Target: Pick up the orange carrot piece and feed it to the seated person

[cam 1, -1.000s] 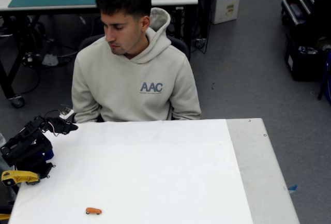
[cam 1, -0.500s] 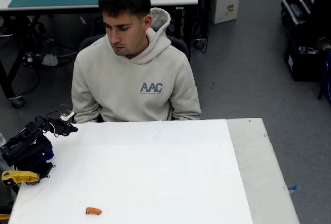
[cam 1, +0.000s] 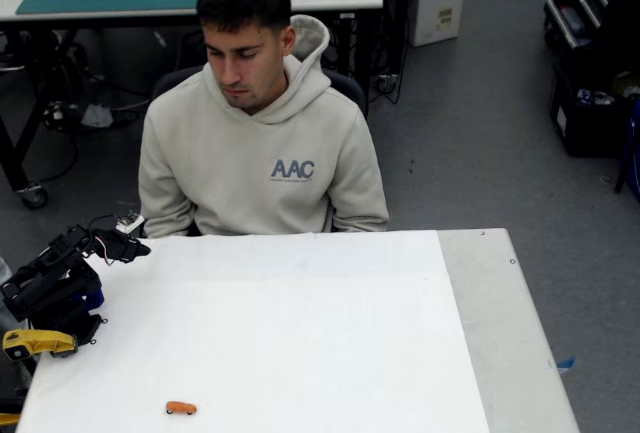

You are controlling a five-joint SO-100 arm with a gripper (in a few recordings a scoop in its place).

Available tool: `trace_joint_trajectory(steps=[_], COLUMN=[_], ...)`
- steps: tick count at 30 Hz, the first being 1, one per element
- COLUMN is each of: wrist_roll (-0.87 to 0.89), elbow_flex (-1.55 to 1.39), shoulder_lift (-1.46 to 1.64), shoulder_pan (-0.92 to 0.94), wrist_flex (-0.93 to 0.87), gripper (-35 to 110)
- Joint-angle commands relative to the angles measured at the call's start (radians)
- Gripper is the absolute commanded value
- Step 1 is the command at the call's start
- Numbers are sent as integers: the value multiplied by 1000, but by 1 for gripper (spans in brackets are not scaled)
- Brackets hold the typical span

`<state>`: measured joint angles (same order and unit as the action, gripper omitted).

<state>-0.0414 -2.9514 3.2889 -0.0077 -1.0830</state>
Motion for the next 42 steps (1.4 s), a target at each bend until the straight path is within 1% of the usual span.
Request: trace_joint_trajectory(steps=[1, 42], wrist_roll=[-6, -17], elbow_flex=[17, 17], shoulder_lift=[20, 20], shoulder_pan=[29, 18], wrist_flex=[5, 5], gripper=[-2, -2])
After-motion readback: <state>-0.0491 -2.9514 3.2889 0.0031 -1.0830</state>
